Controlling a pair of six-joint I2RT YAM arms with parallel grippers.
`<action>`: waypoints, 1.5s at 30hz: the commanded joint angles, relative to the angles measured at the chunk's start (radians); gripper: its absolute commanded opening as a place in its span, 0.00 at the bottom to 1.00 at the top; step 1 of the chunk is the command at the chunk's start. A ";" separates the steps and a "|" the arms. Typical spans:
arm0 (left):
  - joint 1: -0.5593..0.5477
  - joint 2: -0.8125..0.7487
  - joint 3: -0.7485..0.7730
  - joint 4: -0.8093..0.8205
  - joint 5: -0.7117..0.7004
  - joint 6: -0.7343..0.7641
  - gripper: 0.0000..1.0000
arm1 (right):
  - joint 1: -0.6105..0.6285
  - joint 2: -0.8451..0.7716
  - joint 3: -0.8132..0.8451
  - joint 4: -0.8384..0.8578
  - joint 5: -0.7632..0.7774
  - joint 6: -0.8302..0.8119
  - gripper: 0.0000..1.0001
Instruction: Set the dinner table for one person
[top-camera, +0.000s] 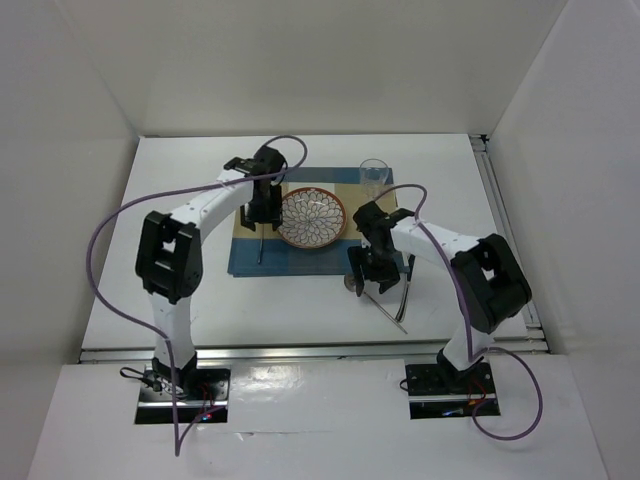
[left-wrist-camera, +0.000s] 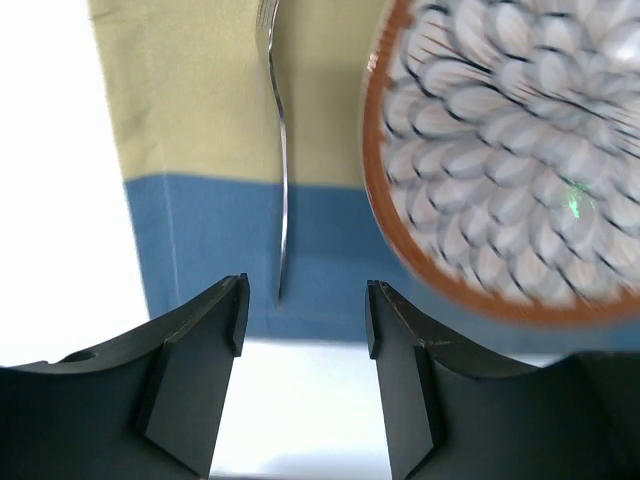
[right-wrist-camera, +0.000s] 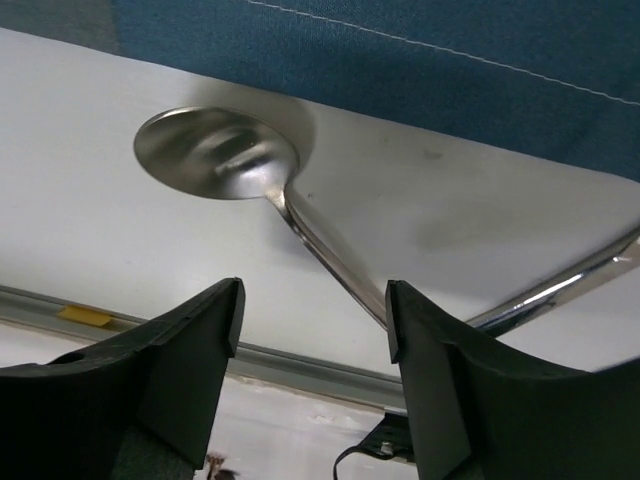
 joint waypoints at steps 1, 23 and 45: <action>-0.005 -0.165 -0.010 -0.042 0.026 0.007 0.67 | 0.018 0.026 -0.006 -0.023 -0.017 -0.014 0.68; 0.005 -0.447 -0.060 -0.094 -0.028 -0.031 0.67 | 0.191 0.101 0.029 -0.070 0.015 -0.017 0.00; 0.014 -0.605 -0.157 -0.070 -0.144 -0.155 0.64 | -0.147 0.248 0.532 0.068 0.156 0.096 0.00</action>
